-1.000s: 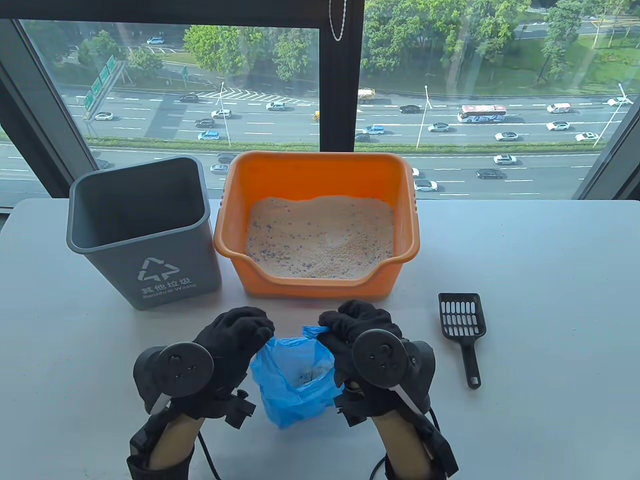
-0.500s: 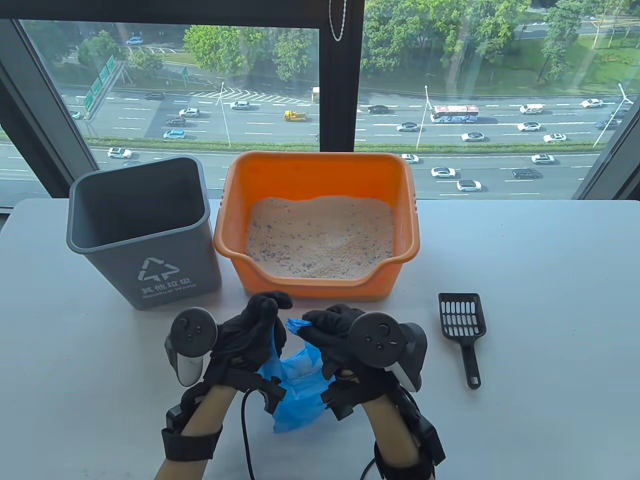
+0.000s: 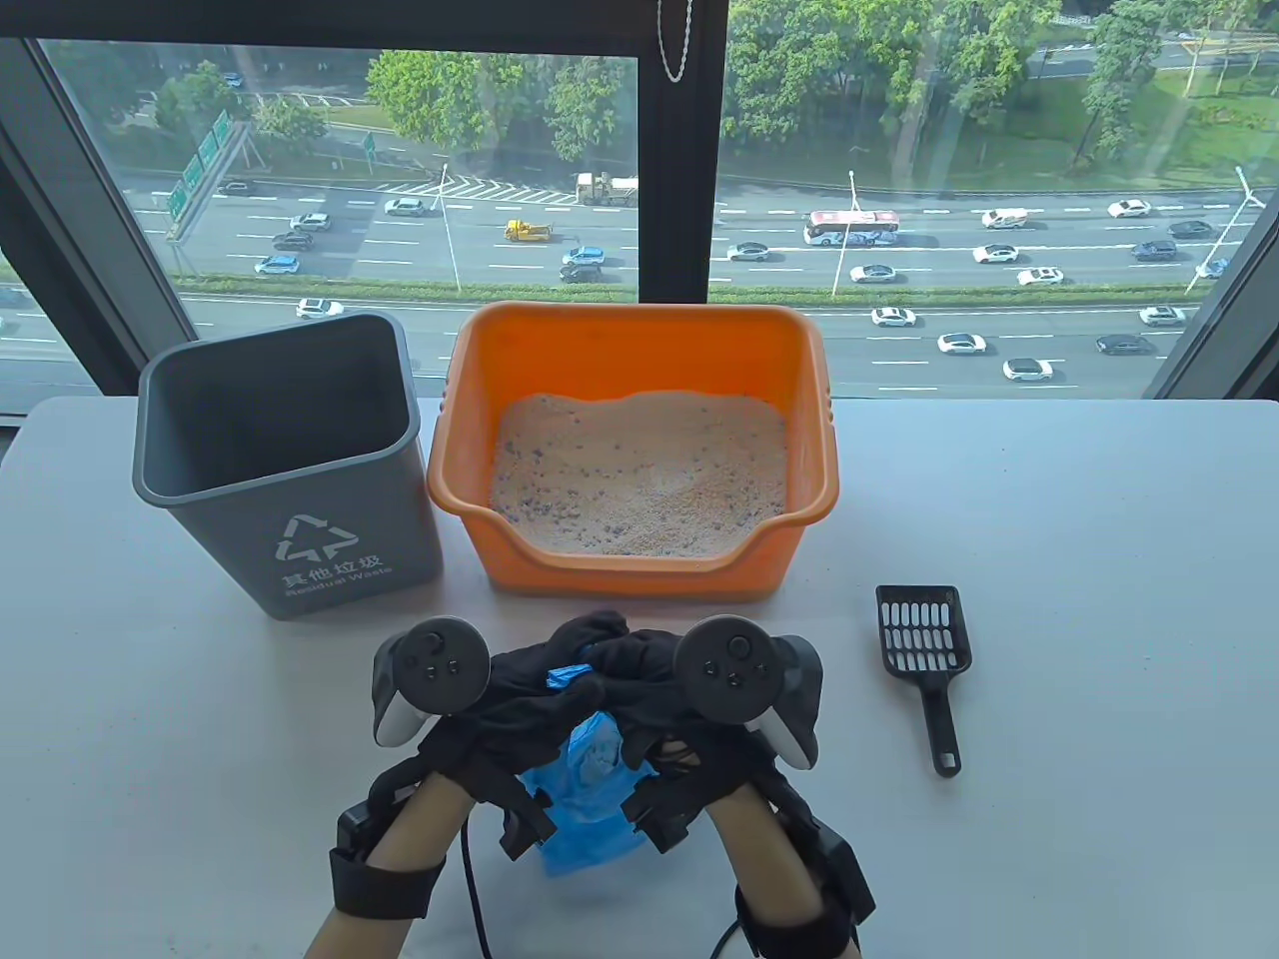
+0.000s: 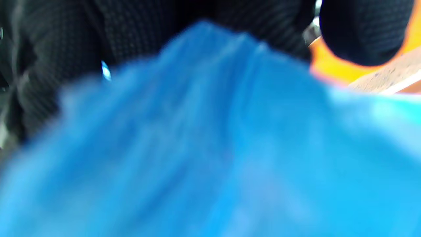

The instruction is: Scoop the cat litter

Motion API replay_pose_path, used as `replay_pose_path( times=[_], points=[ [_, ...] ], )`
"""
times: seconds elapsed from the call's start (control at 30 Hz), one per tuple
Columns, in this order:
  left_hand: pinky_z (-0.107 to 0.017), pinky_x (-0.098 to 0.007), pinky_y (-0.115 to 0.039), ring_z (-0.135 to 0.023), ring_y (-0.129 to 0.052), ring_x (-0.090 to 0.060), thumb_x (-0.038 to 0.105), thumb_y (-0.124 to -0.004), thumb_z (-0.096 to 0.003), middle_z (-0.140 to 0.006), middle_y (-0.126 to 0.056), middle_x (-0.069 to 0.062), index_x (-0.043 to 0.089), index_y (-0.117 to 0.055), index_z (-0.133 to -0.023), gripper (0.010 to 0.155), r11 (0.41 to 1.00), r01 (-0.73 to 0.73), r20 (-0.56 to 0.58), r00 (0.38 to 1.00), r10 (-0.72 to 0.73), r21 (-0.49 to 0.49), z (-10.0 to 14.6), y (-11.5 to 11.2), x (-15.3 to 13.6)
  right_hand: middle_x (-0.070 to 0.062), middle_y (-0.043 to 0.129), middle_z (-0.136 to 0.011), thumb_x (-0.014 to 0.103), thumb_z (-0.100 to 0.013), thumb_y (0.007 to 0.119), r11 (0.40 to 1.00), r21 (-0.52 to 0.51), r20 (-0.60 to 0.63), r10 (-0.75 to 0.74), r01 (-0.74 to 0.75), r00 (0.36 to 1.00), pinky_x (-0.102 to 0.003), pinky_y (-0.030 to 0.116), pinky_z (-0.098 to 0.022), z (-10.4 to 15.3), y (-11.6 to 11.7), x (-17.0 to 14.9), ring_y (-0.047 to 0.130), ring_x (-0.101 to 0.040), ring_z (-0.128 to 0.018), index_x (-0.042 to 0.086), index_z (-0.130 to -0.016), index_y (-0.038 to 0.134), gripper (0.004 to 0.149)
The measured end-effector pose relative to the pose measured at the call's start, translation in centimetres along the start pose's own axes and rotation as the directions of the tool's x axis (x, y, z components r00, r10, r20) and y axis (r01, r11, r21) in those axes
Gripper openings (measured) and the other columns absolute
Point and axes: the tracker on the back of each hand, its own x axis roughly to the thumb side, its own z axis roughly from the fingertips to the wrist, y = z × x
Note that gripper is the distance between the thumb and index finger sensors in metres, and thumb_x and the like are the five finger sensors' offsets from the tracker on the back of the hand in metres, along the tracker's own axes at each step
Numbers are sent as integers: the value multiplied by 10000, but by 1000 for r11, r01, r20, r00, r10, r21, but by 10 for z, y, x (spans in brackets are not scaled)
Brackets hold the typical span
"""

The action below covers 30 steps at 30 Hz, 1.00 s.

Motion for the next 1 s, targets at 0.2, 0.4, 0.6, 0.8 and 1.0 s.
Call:
replay_pose_path(
  times=[0.2,0.4,0.6,0.8,1.0],
  points=[
    [-220,-283,-773,-169,-857,-53,563,-421,-559,-480,-893,83,133,-578,-1062,680,989,-132,-47,990,136,72,3,8,-17,-206,931,-727,261,-400,880,966,203,-39,-159,163,987,-482,787,-354,-1,-2,-6,974,-263,-481,65,-839,833,483],
    [-211,-290,-771,-147,-856,-63,597,-377,-519,-439,-904,91,143,-518,-1082,737,964,-264,20,964,264,16,-2,-3,-21,-152,953,-649,408,-408,846,993,23,-150,-110,114,983,-463,774,-339,0,-6,-25,946,-230,-407,119,-748,898,450],
    [-210,-293,-773,-143,-860,-67,596,-388,-518,-439,-908,91,153,-461,-1083,722,983,-177,-19,984,178,49,-1,-8,-23,-172,884,-627,361,-391,860,975,-19,-240,-220,222,946,-464,748,-354,1,20,-26,869,-212,-404,24,-766,817,506],
    [-214,-307,-777,-143,-877,-90,586,-440,-528,-430,-930,69,146,-460,-1083,708,985,-173,-15,985,173,16,-2,-5,-22,-142,889,-548,293,-386,857,967,-42,-196,-254,250,947,-455,751,-352,1,24,-26,847,-180,-354,33,-704,848,410],
    [-264,-322,-789,-203,-913,-105,523,-574,-554,-485,-963,52,152,-647,-1038,614,986,-153,-94,983,158,58,1,3,-29,-126,875,-574,284,-394,829,958,-135,-186,-276,253,943,-457,739,-369,1,7,-35,836,-184,-376,90,-709,869,372]
  ],
)
